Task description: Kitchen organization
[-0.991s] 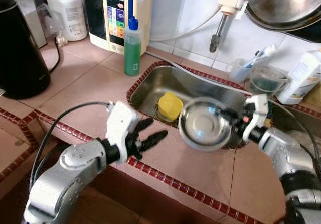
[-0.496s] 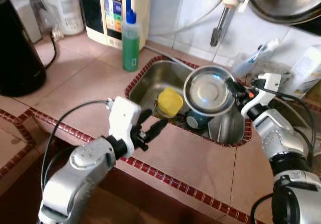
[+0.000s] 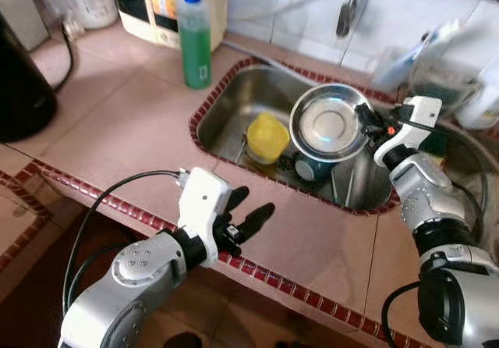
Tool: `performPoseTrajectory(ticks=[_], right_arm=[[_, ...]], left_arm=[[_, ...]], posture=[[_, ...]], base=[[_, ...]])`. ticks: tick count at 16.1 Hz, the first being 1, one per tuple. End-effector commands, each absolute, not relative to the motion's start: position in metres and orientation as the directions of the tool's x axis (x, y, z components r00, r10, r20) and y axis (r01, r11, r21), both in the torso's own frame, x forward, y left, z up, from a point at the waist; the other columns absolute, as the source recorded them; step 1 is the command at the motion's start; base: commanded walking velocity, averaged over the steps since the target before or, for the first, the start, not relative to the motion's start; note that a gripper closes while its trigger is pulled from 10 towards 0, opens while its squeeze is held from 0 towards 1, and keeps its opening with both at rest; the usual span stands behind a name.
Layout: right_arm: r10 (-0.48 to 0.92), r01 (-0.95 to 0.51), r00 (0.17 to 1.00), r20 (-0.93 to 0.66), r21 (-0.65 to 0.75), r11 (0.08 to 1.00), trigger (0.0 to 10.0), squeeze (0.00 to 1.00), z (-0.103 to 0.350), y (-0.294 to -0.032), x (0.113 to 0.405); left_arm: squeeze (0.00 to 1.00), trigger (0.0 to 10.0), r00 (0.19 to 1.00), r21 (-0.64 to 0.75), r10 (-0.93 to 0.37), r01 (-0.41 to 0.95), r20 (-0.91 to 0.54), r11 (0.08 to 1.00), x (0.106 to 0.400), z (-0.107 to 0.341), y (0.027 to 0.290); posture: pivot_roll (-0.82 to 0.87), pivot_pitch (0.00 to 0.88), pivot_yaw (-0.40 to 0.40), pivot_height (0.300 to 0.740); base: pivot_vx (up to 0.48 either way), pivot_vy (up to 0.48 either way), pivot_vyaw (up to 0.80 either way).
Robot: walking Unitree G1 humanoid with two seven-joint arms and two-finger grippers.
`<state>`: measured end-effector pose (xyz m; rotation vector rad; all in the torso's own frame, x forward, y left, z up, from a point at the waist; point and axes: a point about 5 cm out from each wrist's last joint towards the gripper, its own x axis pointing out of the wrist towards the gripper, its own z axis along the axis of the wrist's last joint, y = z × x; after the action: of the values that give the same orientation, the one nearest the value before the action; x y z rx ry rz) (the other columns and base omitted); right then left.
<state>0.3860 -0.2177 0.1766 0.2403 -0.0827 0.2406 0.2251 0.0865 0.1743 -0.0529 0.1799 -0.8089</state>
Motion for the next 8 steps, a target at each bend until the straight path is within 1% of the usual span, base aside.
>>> performPoseTrajectory(ticks=[1, 4, 7, 8], right_arm=[[0.226, -0.240, 0.969, 0.096, 0.192, 0.951, 10.0, 0.00, 0.177, -0.216, 0.387], [0.261, -0.261, 0.965, 0.023, 0.157, 0.952, 10.0, 0.00, 0.163, -0.208, 0.386], [0.270, -0.267, 0.963, -0.010, 0.119, 0.956, 10.0, 0.01, 0.157, -0.205, 0.385], [0.277, -0.273, 0.961, -0.015, 0.129, 0.953, 10.0, 1.00, 0.155, -0.204, 0.385]], left_arm=[[0.00, 10.0, 0.652, -0.120, -0.743, 0.734, -0.149, 0.668, 0.219, 0.175, 0.082], [0.00, 10.0, 0.653, -0.124, -0.742, 0.732, -0.149, 0.670, 0.219, 0.179, 0.082], [0.00, 10.0, 0.661, -0.120, -0.736, 0.726, -0.150, 0.677, 0.221, 0.181, 0.083], [0.00, 10.0, 0.664, -0.128, -0.735, 0.723, -0.140, 0.678, 0.221, 0.182, 0.083]], posture=[[0.01, 0.257, -0.052, 0.732], [0.02, 0.258, -0.052, 0.732], [0.03, 0.251, -0.055, 0.732], [0.03, 0.250, -0.055, 0.732]], base=[[0.000, 0.000, 0.00], [0.000, 0.000, 0.00], [0.000, 0.000, 0.00], [0.000, 0.000, 0.00]])
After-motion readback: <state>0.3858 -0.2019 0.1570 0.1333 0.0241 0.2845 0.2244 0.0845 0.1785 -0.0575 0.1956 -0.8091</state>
